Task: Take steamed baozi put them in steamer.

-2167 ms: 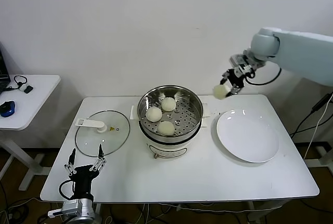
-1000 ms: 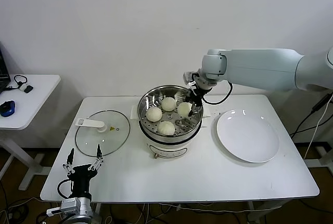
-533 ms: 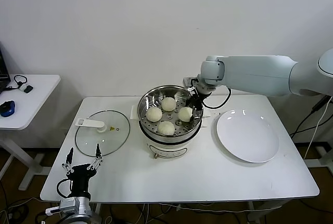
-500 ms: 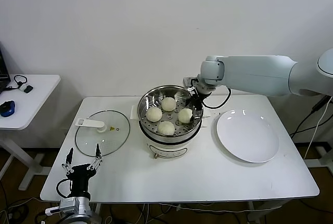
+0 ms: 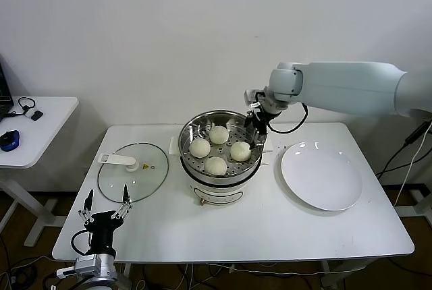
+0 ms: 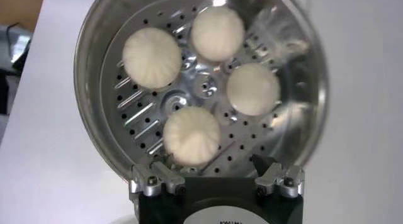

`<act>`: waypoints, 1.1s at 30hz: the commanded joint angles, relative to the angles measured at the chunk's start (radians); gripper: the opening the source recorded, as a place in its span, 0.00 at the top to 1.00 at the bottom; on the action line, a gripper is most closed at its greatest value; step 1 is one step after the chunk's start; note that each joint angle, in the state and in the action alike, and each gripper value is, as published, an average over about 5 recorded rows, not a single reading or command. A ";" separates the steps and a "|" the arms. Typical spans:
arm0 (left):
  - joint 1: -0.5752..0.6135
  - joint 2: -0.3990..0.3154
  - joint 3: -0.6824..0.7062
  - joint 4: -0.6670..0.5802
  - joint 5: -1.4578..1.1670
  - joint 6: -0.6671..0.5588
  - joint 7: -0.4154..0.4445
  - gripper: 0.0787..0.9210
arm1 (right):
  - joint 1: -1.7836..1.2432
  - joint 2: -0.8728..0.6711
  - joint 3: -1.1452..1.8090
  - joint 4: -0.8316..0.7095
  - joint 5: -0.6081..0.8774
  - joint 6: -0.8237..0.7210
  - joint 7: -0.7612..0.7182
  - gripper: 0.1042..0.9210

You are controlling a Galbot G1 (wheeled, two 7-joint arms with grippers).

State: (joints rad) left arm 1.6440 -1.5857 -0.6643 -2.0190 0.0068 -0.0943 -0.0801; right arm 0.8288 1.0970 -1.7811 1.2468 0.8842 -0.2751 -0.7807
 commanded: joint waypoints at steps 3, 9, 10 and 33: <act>0.005 0.011 0.004 -0.017 0.003 0.003 0.001 0.12 | 0.047 -0.310 0.145 0.327 0.152 -0.022 0.392 0.12; 0.015 0.019 0.003 -0.025 0.001 0.000 -0.001 0.12 | -0.284 -0.588 0.491 0.494 0.089 0.025 0.645 0.12; 0.016 0.020 0.002 -0.026 0.001 0.000 -0.001 0.12 | -0.384 -0.631 0.589 0.524 0.063 0.026 0.679 0.12; 0.028 0.023 -0.004 -0.031 0.028 -0.014 0.009 0.12 | -2.193 -0.514 2.271 0.823 -0.314 0.280 1.022 0.12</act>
State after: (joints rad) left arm 1.6660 -1.5645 -0.6675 -2.0484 0.0297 -0.0985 -0.0723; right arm -0.3392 0.3983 -0.5032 1.9538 0.7612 -0.0736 0.1347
